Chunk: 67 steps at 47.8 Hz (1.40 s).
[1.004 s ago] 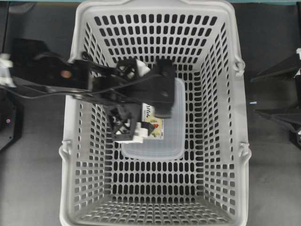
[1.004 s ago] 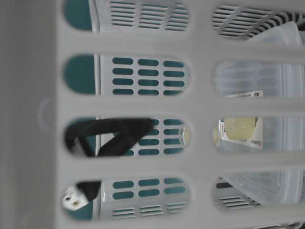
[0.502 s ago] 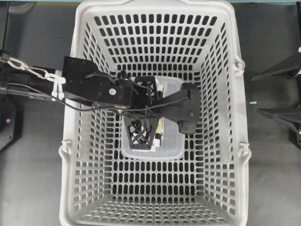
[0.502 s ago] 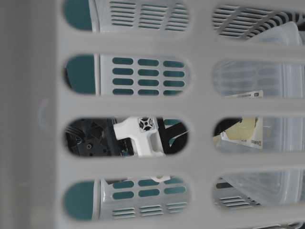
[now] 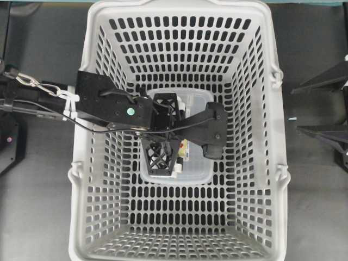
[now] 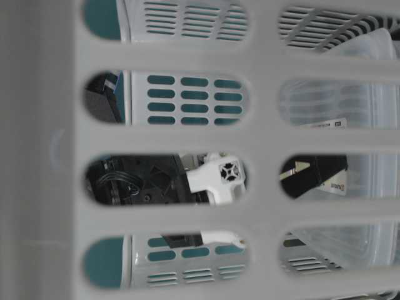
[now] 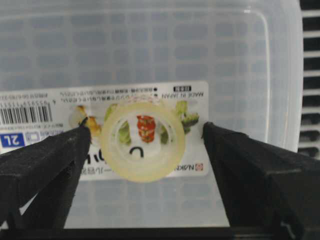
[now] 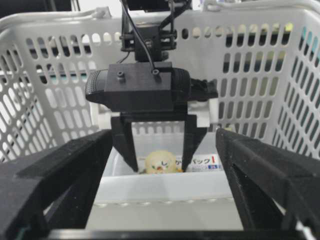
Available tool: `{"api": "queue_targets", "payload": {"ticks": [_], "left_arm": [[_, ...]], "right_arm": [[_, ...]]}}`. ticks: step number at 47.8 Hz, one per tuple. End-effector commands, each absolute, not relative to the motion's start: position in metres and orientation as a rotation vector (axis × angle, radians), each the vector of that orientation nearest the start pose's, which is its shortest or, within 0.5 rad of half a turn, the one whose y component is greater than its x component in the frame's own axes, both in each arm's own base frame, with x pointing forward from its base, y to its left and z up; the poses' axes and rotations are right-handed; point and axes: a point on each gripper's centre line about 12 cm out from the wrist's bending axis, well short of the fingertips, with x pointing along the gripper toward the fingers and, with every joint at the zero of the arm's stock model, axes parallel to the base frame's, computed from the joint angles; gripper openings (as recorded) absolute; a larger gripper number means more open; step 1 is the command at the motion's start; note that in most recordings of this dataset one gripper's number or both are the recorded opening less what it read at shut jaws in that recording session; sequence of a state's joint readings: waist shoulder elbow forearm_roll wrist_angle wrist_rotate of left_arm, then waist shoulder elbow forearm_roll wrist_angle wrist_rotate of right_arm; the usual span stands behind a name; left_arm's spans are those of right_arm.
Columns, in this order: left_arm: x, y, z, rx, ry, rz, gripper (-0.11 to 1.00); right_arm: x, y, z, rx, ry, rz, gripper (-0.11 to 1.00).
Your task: Pick up the cellophane tape from the shopping basket with the left arm.
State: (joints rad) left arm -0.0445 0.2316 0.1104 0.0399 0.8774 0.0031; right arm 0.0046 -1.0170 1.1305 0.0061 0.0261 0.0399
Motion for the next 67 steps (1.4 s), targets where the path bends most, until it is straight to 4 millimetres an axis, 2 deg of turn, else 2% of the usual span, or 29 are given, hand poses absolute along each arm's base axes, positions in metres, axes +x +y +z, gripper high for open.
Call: {"api": "queue_targets", "payload": {"ticks": [1, 8, 13, 16, 21, 26, 30, 36, 50, 54, 58, 67], "left_arm": [[0.452, -0.016, 0.198, 0.076, 1.193, -0.029, 0.89], [0.452, -0.015, 0.198, 0.074, 1.194, -0.027, 0.89], [0.451, -0.014, 0.198, 0.074, 1.198, -0.025, 0.84], [0.451, -0.014, 0.198, 0.075, 1.200, -0.026, 0.74], [0.451, -0.015, 0.200, 0.089, 1.196, -0.037, 0.49], [0.451, -0.017, 0.207, 0.115, 1.191, -0.055, 0.50], [0.450, -0.017, 0.223, 0.128, 1.180, -0.064, 0.50], [0.445, -0.019, 0.261, 0.129, 1.166, -0.063, 0.50], [0.430, -0.024, 0.368, 0.122, 1.111, -0.060, 0.50], [0.429, -0.025, 0.388, 0.120, 1.097, -0.059, 0.50], [0.430, -0.025, 0.398, 0.119, 1.099, -0.058, 0.50], [0.435, -0.025, 0.391, 0.128, 1.120, -0.063, 0.50]], "right_arm": [[0.193, 0.002, 0.295, 0.050, 0.114, 0.005, 0.80], [0.193, 0.002, 0.296, 0.049, 0.112, 0.007, 0.80], [0.194, 0.002, 0.295, 0.050, 0.117, 0.006, 0.80], [0.194, 0.002, 0.295, 0.050, 0.115, 0.008, 0.80], [0.194, 0.002, 0.295, 0.050, 0.115, 0.010, 0.80], [0.193, 0.002, 0.295, 0.050, 0.115, 0.010, 0.80], [0.193, 0.002, 0.295, 0.050, 0.115, 0.010, 0.80], [0.194, 0.002, 0.295, 0.048, 0.117, 0.010, 0.80], [0.193, 0.003, 0.295, 0.048, 0.115, 0.013, 0.80], [0.193, 0.003, 0.295, 0.050, 0.117, 0.013, 0.80], [0.193, 0.003, 0.295, 0.048, 0.115, 0.013, 0.80], [0.193, 0.003, 0.295, 0.048, 0.115, 0.013, 0.80]]}}
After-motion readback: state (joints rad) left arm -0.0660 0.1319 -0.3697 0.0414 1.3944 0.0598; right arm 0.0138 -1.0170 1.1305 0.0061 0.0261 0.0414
